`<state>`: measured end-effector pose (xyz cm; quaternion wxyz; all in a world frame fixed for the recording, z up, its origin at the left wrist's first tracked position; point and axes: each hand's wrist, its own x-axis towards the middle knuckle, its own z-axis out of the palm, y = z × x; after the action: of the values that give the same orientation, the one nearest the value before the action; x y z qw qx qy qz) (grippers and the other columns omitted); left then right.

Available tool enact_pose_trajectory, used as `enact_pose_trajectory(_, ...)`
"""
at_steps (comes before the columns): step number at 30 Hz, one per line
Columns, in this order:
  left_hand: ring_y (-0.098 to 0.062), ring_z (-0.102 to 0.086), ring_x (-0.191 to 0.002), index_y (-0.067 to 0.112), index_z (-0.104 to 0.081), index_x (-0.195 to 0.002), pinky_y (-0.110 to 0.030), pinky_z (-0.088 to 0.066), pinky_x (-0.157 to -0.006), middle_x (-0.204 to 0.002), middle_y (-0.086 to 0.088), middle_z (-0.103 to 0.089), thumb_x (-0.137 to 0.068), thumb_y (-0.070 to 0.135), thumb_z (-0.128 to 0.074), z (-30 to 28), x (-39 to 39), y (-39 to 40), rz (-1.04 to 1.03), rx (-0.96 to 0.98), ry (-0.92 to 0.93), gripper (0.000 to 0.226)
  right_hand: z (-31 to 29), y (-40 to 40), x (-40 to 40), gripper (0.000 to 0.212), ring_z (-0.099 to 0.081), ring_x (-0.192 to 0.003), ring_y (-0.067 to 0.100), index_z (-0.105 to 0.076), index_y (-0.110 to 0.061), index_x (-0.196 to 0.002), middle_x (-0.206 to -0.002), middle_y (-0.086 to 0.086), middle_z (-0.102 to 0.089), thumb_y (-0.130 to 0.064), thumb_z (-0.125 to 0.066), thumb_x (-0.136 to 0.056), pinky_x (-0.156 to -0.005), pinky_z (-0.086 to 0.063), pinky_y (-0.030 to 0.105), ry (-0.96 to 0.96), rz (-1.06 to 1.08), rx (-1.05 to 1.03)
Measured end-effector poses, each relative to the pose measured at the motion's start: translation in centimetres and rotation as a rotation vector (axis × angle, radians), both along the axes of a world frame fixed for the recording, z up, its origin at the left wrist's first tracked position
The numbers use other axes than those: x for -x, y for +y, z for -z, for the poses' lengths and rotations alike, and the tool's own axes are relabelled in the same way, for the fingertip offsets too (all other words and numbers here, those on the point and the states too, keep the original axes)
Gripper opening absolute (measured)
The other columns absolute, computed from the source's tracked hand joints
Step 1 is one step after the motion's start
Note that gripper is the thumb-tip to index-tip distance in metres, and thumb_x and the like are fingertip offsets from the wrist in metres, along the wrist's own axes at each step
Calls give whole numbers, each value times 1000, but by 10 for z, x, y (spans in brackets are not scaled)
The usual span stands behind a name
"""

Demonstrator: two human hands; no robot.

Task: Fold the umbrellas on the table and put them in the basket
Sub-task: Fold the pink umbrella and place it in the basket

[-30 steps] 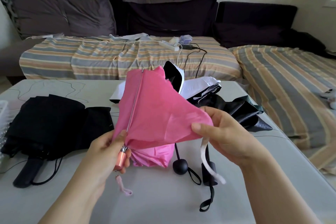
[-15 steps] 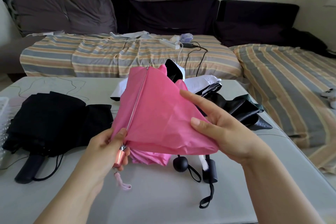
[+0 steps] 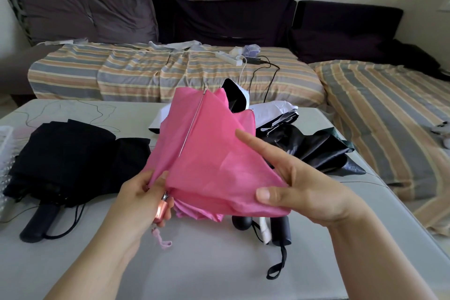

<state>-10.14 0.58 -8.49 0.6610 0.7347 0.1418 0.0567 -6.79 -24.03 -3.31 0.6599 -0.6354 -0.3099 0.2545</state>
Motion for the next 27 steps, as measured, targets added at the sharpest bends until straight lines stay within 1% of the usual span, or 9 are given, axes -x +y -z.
enact_pose_trajectory(5,-16,-44,-35,-10,-51,-83,-21,-35,-34,-47,-9,-50,-98,10,-47,1,-1,-3,3,-17,13,25,0,6,6,56,-41,-136,15,-40,-32,-143,-147,-8,-45,-14,-57,-93,-109,-37,31,-61,6,10)
enact_pose_trajectory(10,-14,-44,-34,-10,-51,-86,-20,-35,-36,-45,-5,-51,-98,18,-49,1,2,-7,13,-36,-20,30,0,14,9,38,-63,-103,7,-66,-31,-118,-110,-7,-70,-13,-45,-90,-86,-48,18,16,119,-34)
enact_pose_trajectory(14,-17,-47,-38,-9,-53,-92,-24,-37,-37,-48,-9,-52,-97,17,-50,0,1,-5,-6,29,-47,27,-4,-2,5,31,-64,-105,7,-64,-35,-119,-115,-8,-69,-26,-60,-90,-83,-49,16,-29,136,23)
enact_pose_trajectory(17,-18,-47,-38,-11,-51,-93,-23,-37,-35,-50,-10,-52,-97,17,-51,-2,0,-4,-17,74,-53,29,-8,-12,5,54,-63,-112,12,-64,-34,-122,-122,-7,-66,-42,-80,-71,-86,-50,19,-64,153,65)
enact_pose_trajectory(19,-17,-47,-38,-10,-51,-93,-23,-36,-34,-50,-10,-51,-97,17,-51,-2,0,-4,-33,114,-54,27,-8,-14,2,45,-68,-91,11,-72,-31,-110,-103,-4,-73,-27,-83,-67,-74,-53,19,-91,406,-25)
enact_pose_trajectory(21,-16,-46,-37,-5,-53,-90,-22,-35,-34,-49,-8,-51,-97,17,-51,-2,-1,-7,-59,146,-66,23,-5,-14,-3,32,-63,-67,10,-72,-27,-103,-78,-2,-72,-11,-75,-75,-62,-51,21,-71,754,-158)
enact_pose_trajectory(23,-16,-46,-37,2,-53,-84,-20,-35,-34,-48,-7,-51,-97,18,-51,-1,-1,-9,-86,158,-84,21,3,-11,-4,34,-58,-56,6,-59,-22,-117,-63,-5,-66,-9,-67,-86,-64,-49,23,47,989,-223)
enact_pose_trajectory(24,-15,-47,-36,4,-53,-81,-20,-36,-35,-48,-6,-51,-97,19,-51,-1,-1,-11,-102,161,-92,21,9,-7,-4,40,-58,-57,5,-51,-19,-126,-64,-6,-65,-17,-65,-89,-72,-51,27,158,1056,-230)
enact_pose_trajectory(27,-14,-48,-36,5,-52,-80,-22,-38,-35,-47,-6,-53,-97,21,-51,-2,-2,-15,-154,186,-115,23,23,15,2,61,-67,-87,24,-45,-17,-120,-98,9,-67,-56,-61,-76,-91,-50,49,661,958,-258)
